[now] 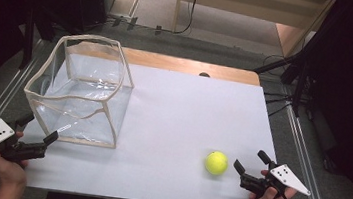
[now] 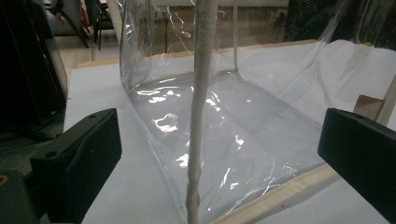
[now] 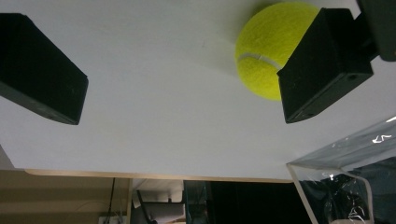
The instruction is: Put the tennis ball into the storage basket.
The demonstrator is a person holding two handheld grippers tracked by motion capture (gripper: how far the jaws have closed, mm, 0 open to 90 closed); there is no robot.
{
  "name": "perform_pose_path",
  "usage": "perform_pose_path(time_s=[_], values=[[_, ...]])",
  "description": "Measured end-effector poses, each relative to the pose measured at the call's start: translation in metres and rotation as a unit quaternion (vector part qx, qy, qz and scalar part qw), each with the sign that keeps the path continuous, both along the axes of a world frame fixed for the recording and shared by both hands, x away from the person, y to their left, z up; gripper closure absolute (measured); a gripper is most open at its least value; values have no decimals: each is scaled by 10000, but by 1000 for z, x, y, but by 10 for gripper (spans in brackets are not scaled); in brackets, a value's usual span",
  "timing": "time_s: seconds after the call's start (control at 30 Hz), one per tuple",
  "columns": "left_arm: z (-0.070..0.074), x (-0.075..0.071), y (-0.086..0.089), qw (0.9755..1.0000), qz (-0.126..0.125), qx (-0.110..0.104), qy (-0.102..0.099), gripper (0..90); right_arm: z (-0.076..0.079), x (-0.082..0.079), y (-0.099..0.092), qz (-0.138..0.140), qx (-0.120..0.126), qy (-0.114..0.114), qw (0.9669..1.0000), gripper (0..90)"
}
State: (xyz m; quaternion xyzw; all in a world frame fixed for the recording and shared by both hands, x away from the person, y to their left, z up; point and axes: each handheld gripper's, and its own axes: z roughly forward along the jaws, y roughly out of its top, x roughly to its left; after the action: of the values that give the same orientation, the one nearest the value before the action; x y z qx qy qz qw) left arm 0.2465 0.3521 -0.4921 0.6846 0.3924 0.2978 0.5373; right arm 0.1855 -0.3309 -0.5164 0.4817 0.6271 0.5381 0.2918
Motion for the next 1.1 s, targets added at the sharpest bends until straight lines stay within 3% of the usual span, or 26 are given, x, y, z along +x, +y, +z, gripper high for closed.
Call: perform_pose_path(time_s=[0.4, 0.63, 0.8, 1.0, 1.1], values=[[0, -2, 2, 9999, -74, -108, -1, 0, 4, 3, 9, 407, -332, 212, 9984, 5], [1, -3, 2, 9999, -102, -113, -55, 0, 16, 3, 17, 583, -158, 312, 9977, 4], [1, -3, 3, 9999, -98, -126, -58, 0, 28, 3, 25, 683, -192, 306, 9970, 4], [1, -4, 4, 9996, -147, -200, -113, 0, 35, 6, 35, 795, -229, 485, 9954, 4], [1, -3, 4, 9997, -160, -169, -109, 0, 37, 12, 47, 904, -462, 670, 9926, 4]])
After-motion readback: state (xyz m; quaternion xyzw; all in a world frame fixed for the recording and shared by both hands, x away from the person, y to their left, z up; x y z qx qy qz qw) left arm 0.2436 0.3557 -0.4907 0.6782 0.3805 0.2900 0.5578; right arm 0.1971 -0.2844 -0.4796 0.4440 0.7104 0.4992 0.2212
